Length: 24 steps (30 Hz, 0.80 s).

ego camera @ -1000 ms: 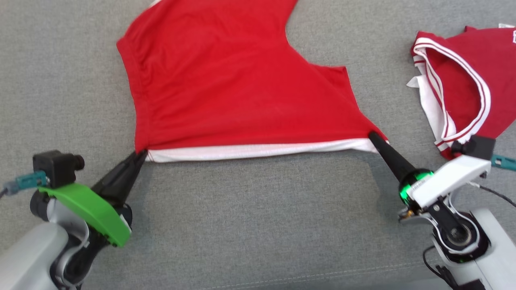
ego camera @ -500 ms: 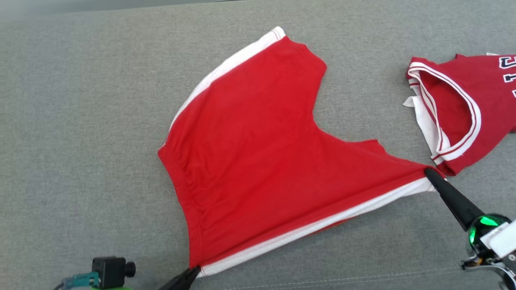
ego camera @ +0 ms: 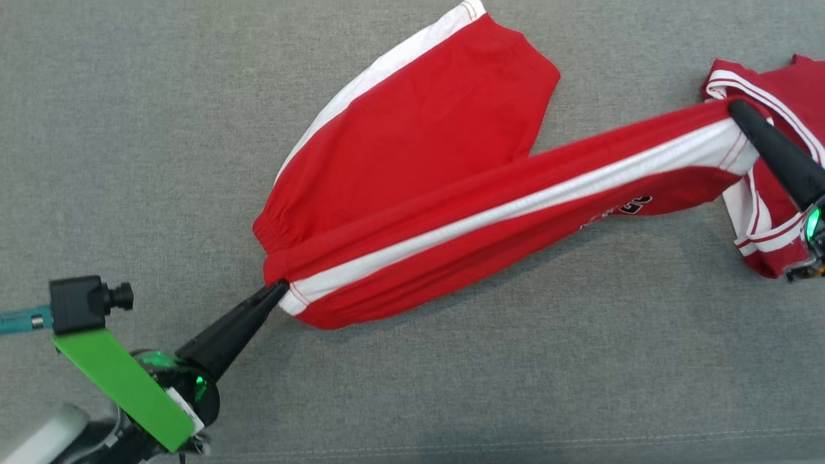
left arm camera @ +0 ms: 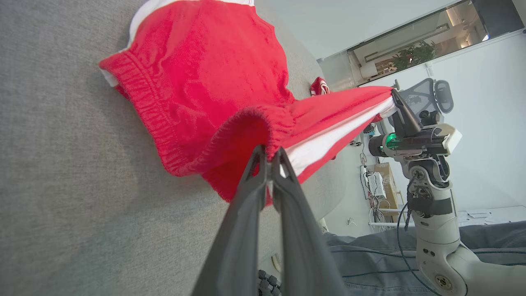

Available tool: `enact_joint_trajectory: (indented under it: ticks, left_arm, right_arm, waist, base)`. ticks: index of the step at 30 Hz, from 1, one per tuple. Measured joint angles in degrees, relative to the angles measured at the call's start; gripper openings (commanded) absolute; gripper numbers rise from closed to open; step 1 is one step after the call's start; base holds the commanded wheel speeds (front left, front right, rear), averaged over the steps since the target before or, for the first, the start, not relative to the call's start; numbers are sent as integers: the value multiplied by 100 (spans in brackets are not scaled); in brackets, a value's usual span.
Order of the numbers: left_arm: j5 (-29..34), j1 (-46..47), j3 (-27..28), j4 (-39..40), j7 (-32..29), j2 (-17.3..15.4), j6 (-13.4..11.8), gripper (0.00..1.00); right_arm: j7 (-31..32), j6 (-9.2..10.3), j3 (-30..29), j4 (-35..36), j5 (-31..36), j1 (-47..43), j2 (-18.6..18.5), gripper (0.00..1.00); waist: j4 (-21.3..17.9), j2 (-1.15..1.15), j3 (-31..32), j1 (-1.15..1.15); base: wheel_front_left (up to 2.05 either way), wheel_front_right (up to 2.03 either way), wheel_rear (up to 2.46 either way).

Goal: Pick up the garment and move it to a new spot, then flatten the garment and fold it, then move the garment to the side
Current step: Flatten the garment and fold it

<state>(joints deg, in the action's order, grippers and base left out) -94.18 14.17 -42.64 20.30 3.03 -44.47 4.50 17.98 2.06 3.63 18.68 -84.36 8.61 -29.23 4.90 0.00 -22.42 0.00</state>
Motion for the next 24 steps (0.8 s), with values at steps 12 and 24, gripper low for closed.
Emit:
enact_joint_trajectory:
  ticks: [12, 24]
  left_arm:
    - [-628, 1573, 305, -359, -873, 342, -255, 0]
    - [-753, 2270, 163, -1223, -1228, 914, -403, 0]
  right_arm:
    - [258, 502, 425, -728, 835, 2324, -185, 0]
    - [332, 504, 1190, -1751, 1538, 3379, 98, 0]
  waist:
    - [645, 0, -779, 0]
    - [1286, 0, -1411, 1]
  base:
    - [0, 0, 0]
    - [0, 0, 0]
